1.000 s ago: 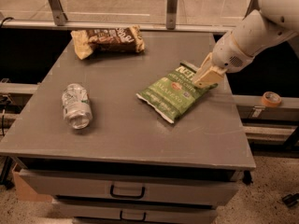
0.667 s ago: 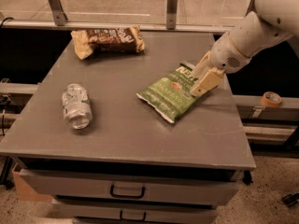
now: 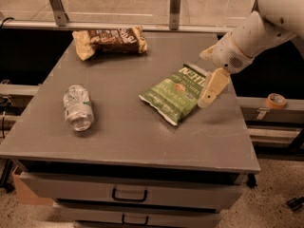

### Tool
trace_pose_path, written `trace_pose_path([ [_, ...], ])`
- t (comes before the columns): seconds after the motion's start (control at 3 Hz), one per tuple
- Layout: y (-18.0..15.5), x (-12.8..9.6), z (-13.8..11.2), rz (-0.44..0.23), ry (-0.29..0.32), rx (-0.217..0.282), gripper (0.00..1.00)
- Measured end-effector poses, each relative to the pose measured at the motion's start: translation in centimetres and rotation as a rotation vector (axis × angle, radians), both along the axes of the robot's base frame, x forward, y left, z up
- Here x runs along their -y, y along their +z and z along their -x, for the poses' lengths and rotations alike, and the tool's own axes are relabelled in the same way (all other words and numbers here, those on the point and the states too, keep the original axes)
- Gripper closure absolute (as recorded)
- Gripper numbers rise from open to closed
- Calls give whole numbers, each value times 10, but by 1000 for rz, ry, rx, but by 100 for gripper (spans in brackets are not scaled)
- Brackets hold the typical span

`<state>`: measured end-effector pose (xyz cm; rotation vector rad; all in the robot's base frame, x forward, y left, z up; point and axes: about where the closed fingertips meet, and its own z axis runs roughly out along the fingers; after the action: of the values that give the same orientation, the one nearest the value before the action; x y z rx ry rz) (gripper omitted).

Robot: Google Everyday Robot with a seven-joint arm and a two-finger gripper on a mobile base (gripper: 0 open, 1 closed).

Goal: Pick green jalapeno chip bag

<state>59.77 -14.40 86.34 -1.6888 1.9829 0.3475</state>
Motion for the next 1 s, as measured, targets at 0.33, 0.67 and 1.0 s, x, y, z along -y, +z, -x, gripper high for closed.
trace_pose_path([
  [0.33, -14, -5, 2, -36, -19, -26, 0],
  [0.67, -33, -12, 2, -72, -42, -56, 17],
  [1.0, -36, -16, 1, -94, -48, -60, 39],
])
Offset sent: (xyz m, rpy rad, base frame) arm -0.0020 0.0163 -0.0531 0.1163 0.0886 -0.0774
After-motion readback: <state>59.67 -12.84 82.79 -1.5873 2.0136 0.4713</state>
